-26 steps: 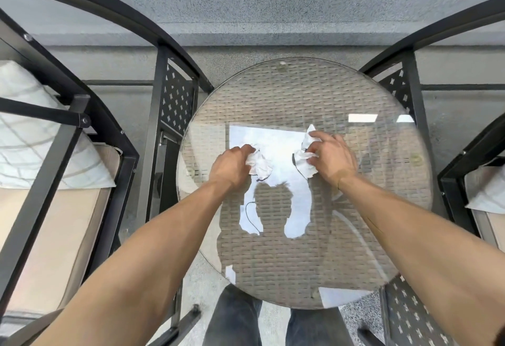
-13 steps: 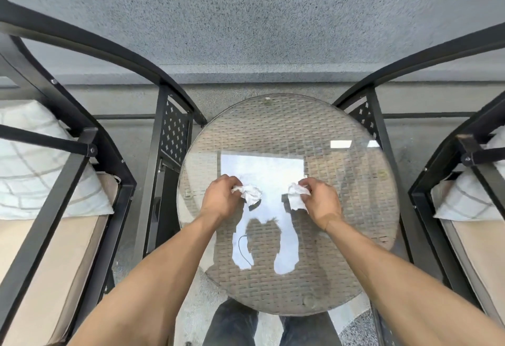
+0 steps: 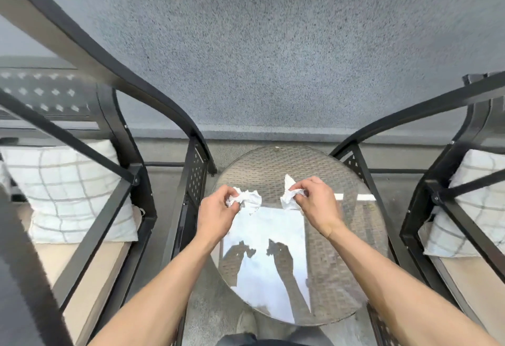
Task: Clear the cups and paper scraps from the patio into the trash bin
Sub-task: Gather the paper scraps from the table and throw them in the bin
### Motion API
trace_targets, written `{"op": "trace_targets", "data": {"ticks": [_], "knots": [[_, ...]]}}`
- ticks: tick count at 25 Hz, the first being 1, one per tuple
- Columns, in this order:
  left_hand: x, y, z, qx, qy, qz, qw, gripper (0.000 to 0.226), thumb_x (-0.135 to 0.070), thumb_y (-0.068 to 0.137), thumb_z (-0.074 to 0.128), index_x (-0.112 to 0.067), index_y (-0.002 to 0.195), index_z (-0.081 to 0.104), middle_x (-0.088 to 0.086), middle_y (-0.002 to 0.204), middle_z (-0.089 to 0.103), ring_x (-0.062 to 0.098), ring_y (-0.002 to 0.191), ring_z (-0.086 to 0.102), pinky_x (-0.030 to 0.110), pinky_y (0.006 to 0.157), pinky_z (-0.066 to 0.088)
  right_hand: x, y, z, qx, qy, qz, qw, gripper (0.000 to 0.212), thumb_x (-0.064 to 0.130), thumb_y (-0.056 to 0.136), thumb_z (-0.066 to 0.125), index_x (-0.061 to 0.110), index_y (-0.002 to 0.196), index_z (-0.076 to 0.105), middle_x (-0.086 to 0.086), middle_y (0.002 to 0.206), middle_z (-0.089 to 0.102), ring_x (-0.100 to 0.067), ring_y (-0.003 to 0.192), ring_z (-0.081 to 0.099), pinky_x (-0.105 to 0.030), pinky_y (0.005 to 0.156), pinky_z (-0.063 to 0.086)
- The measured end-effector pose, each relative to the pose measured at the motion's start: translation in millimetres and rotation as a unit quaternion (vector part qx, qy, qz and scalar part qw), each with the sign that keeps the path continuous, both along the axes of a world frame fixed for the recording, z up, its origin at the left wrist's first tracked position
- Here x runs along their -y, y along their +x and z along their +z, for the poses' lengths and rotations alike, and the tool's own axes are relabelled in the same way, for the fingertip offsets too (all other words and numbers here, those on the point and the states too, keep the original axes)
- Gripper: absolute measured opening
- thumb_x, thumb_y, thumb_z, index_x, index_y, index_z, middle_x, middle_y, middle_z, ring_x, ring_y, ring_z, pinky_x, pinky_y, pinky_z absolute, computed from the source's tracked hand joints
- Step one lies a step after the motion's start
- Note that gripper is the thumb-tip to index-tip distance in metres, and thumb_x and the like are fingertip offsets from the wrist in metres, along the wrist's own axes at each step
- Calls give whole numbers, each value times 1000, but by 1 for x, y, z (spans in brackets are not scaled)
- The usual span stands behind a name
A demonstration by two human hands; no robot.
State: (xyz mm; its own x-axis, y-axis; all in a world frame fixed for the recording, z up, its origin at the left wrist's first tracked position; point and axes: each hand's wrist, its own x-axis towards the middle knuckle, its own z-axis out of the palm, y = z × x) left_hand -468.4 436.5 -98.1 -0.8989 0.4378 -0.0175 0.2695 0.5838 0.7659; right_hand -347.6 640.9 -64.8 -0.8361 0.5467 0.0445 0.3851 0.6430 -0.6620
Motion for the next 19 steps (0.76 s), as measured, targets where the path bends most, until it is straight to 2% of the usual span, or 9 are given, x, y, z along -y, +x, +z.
{"op": "trace_targets", "data": {"ticks": [3,6,10,15,19], "knots": [[29,11,21,-14,30,48,998,29,-18,79,70,-34,101,63,-11,85,66,8,74,61,29,70,47,20,-10,20,-25,26,61,997,20,4,80,65,19,91,74,6,95,58,-8,82,50,-18,74,33],[54,30,34,-38,28,97,994,23,-21,77,69,-37,94,68,-20,83,68,5,78,63,29,73,50,41,-15,32,-34,36,99,994,20,7,80,64,21,91,73,5,93,66,-12,82,55,-19,69,29],[82,74,46,-51,52,168,983,22,-22,75,68,-39,90,69,-27,86,68,0,84,61,30,76,50,65,-2,44,-39,33,161,986,21,11,82,65,23,96,73,5,98,71,-5,80,53,-19,70,33],[114,141,48,-52,64,258,963,23,-19,75,72,-39,87,72,-26,85,68,-1,79,59,27,74,47,89,41,43,-35,1,225,974,21,15,79,67,29,92,74,12,83,69,-5,78,59,-21,67,37],[150,201,55,-26,91,375,922,24,-14,78,72,-37,84,74,-30,76,66,-5,66,56,13,60,40,120,65,40,-16,-24,279,960,19,17,78,68,31,90,74,15,75,65,-7,75,60,-22,64,35]]}}
